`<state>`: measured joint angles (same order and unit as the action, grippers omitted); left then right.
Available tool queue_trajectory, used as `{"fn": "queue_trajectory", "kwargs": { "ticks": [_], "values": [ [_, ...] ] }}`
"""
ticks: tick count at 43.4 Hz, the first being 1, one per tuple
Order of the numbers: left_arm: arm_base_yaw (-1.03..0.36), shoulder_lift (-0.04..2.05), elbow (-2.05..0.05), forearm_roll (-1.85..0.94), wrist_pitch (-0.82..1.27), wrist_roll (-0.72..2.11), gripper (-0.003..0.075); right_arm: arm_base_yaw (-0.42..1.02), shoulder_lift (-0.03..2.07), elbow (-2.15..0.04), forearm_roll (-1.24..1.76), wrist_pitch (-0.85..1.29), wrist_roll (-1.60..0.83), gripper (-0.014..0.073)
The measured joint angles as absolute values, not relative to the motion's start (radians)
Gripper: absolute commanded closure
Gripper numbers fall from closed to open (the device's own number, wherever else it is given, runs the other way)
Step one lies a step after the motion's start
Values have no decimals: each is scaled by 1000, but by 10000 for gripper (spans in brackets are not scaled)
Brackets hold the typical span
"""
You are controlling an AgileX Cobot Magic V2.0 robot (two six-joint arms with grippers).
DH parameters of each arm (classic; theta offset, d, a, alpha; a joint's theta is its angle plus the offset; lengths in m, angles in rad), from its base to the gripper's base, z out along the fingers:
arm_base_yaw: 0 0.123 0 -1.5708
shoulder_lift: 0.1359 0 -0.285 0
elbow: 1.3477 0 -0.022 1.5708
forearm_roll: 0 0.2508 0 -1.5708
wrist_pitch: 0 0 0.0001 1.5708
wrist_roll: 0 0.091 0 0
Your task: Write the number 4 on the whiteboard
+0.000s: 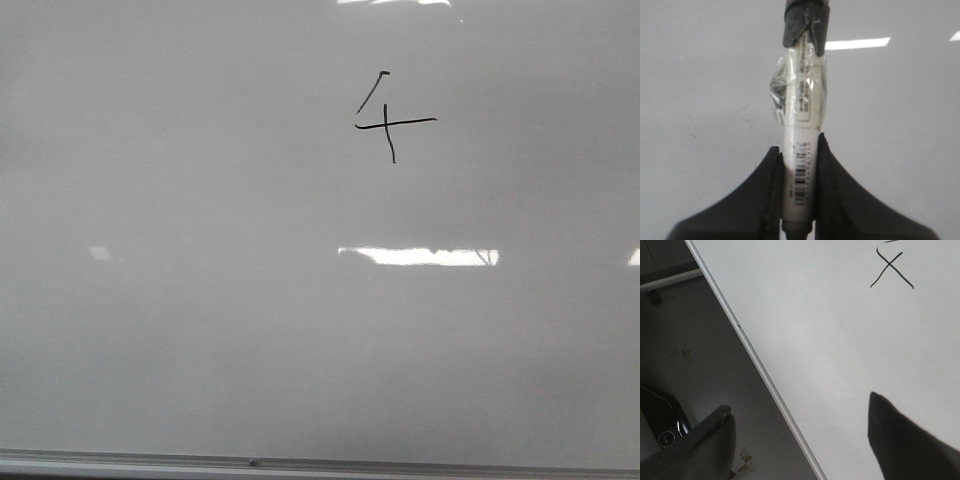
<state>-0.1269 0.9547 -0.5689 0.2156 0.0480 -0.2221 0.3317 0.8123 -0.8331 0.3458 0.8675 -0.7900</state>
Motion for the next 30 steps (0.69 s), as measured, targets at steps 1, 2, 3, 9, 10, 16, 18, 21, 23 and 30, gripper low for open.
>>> {"fn": "queue_trajectory", "kwargs": {
  "ticks": [1,2,3,9,10,16,18,21,23,30],
  "values": [
    [-120,963,-549,216,9,-222,709,332,812,-833,346,868,-790,25],
    [-114,975,-525,216,-38,-223,709,332,812,-833,346,868,-790,25],
    [-109,985,-510,217,-70,-223,709,332,812,-833,346,868,-790,25],
    [-85,1064,-464,220,-221,-224,709,332,812,-833,346,865,-790,25],
    [-81,1084,-462,220,-237,-224,709,332,812,-833,346,865,-790,25],
    [-75,1183,-460,222,-325,-224,709,332,812,-833,346,861,-788,25],
    [-75,1217,-460,222,-356,-224,709,332,812,-833,346,861,-788,25],
    [-75,1265,-460,222,-401,-224,709,332,812,-833,346,861,-788,25],
    [-75,1296,-460,222,-433,-224,709,332,812,-833,346,861,-788,25],
    [-75,1386,-460,222,-567,-224,709,332,812,-833,346,861,-788,25]
  ]
}}
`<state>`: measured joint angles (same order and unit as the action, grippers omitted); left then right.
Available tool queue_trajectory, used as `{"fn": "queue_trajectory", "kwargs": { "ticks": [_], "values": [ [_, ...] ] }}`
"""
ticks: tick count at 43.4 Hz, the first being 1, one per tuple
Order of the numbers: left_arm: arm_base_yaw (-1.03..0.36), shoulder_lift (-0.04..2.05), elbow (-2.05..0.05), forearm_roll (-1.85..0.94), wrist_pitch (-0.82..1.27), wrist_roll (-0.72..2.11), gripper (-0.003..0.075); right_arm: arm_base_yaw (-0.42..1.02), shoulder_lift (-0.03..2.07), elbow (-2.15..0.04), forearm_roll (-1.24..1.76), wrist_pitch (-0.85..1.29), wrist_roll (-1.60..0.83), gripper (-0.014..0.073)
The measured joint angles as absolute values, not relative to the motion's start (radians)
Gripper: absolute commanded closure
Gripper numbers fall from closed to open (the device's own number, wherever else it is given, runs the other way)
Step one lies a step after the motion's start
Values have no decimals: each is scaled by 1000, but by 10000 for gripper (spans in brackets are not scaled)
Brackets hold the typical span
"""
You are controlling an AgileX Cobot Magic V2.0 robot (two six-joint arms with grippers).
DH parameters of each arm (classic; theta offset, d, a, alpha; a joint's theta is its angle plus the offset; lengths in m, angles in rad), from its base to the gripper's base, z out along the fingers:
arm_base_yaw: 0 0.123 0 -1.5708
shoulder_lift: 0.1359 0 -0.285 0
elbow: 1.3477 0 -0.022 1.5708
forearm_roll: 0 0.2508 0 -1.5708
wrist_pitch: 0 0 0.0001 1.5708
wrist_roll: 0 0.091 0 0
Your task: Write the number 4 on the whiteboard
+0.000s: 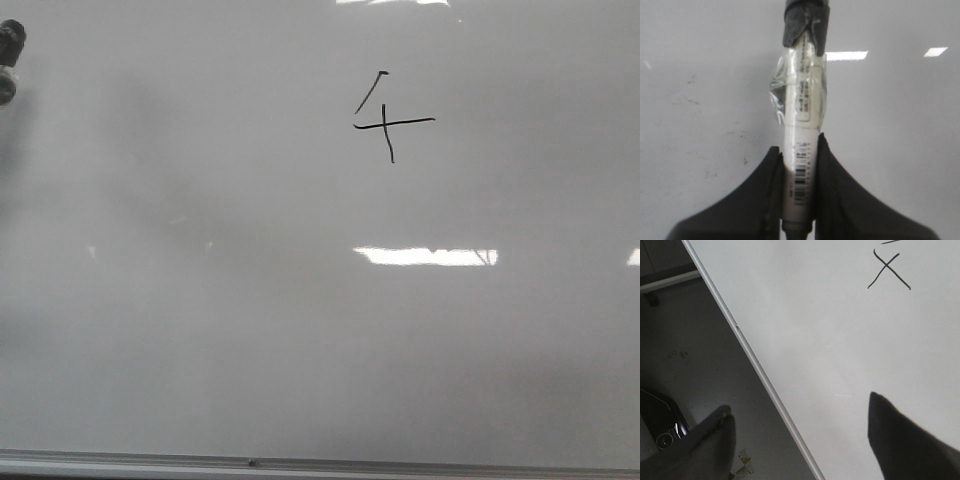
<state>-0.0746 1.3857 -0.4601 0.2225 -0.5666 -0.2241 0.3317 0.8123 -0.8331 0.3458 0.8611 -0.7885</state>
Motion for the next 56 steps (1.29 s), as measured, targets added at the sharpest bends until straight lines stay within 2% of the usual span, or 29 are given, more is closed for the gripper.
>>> {"fn": "queue_trajectory", "kwargs": {
  "ticks": [6,20,23,30,33,46,56],
  "values": [
    [-75,1451,-465,222,-644,-224,709,332,812,-833,346,860,-788,25],
    [-75,1582,-514,190,-675,-222,689,332,812,-833,360,860,-788,25],
    [-75,1596,-518,190,-679,-222,624,332,812,-833,360,860,-788,25],
    [-75,1606,-525,190,-665,-222,394,332,812,-833,366,860,-788,25],
    [-75,1608,-525,190,-658,-222,351,332,812,-833,373,860,-788,25],
    [-75,1502,-529,207,-501,-222,349,332,793,-833,369,841,-631,25],
    [-75,1304,-627,261,-92,-222,352,274,753,-833,291,860,-354,25]
  ]
}}
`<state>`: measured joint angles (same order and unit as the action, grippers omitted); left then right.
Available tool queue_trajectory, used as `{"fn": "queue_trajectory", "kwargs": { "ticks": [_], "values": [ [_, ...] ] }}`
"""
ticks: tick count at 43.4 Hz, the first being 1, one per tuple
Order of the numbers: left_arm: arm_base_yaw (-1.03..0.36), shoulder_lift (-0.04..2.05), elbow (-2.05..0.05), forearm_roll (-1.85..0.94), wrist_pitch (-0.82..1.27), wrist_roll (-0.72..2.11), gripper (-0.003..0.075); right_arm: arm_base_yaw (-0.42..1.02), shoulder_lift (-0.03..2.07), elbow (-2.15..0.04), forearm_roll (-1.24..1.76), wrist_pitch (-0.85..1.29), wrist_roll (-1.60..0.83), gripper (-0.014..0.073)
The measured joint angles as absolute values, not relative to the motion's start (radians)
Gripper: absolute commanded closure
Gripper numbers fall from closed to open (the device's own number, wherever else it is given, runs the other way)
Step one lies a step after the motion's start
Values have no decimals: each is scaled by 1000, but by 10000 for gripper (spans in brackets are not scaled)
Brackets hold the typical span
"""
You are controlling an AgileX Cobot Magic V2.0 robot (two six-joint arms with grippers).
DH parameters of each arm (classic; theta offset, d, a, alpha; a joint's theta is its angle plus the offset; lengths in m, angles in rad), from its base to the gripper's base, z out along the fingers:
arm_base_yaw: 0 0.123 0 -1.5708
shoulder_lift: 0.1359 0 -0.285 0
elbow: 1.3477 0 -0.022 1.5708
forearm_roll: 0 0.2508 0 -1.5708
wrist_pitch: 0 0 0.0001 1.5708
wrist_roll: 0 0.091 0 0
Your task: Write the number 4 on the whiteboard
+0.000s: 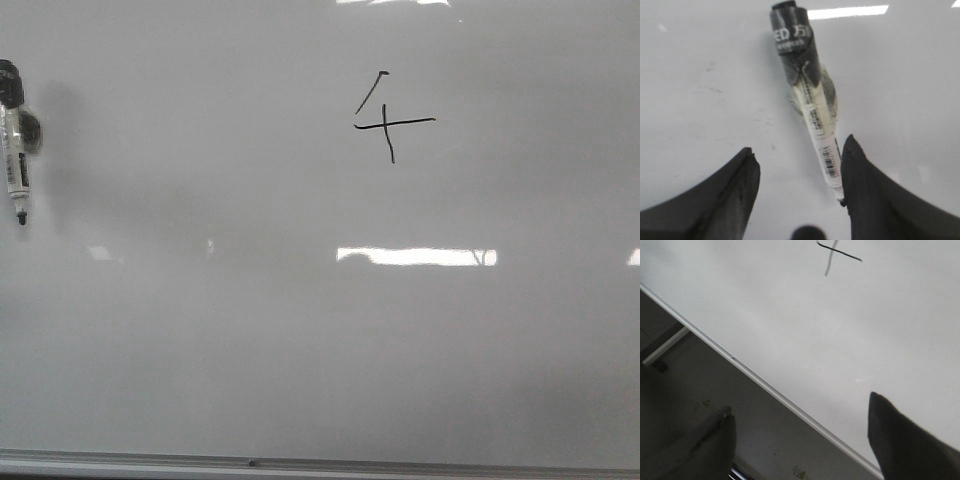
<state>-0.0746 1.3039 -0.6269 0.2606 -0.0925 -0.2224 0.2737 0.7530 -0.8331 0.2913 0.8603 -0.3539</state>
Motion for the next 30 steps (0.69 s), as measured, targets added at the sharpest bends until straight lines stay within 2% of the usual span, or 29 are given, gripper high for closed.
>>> {"fn": "queue_trajectory", "kwargs": {
  "ticks": [6,16,30],
  "values": [
    [-102,1191,-722,264,189,-222,352,220,725,-833,252,912,-235,25],
    [-236,1033,-893,263,640,-180,352,181,644,-833,226,1049,-182,25],
    [-437,840,-937,200,885,-166,352,180,557,-833,104,1205,-62,25]
  ]
}}
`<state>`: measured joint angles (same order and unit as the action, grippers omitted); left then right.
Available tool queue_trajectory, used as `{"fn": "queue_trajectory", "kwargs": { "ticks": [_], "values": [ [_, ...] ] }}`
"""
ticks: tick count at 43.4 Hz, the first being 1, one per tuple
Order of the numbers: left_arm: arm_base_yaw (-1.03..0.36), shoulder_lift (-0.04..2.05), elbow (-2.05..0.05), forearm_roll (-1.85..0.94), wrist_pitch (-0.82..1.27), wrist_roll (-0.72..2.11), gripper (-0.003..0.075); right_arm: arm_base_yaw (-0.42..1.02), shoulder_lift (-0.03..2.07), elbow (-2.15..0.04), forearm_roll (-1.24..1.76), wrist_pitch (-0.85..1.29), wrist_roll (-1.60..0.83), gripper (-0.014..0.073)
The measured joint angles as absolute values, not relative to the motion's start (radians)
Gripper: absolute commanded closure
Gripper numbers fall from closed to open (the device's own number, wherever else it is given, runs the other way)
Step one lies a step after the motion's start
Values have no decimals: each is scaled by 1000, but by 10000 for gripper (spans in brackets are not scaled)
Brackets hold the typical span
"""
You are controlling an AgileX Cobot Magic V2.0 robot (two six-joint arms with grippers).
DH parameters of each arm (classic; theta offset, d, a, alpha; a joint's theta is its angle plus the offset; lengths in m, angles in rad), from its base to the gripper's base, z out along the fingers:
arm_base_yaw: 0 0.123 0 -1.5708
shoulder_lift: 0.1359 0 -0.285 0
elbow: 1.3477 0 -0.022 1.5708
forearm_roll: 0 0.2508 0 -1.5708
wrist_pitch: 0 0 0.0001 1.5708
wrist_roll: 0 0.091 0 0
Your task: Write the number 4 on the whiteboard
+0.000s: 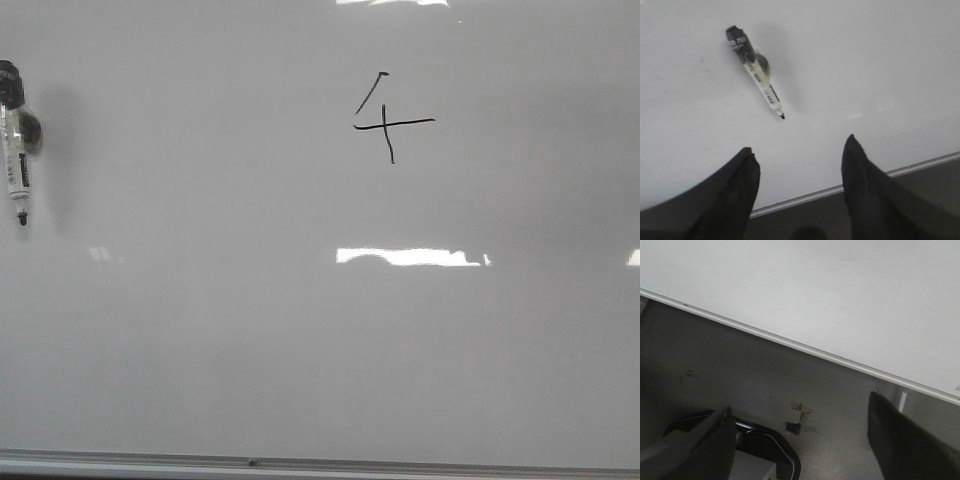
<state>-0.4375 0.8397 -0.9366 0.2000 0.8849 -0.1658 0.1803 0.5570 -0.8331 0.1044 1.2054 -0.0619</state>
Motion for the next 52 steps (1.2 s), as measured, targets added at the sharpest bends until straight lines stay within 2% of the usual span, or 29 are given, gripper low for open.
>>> {"fn": "queue_trajectory", "kwargs": {
  "ticks": [7,11,14,18,25,27,31,52],
  "values": [
    [-468,773,-937,164,907,-166,352,180,485,-833,102,1205,-42,27],
    [-468,760,-939,162,909,-166,353,180,454,-833,101,1189,-41,81],
    [-468,760,-939,162,909,-166,365,180,439,-833,101,1177,-40,178],
    [-468,760,-939,160,909,-166,426,180,429,-833,101,1172,-40,356],
    [-468,760,-937,160,909,-165,604,180,428,-833,101,1169,-40,624],
    [-468,760,-937,160,909,-165,650,180,428,-833,101,1167,-40,670],
    [-468,760,-937,160,908,-165,742,180,428,-833,101,1167,-40,662],
    [-468,760,-937,160,906,-164,741,180,428,-833,100,1163,-40,662]
  ]
}}
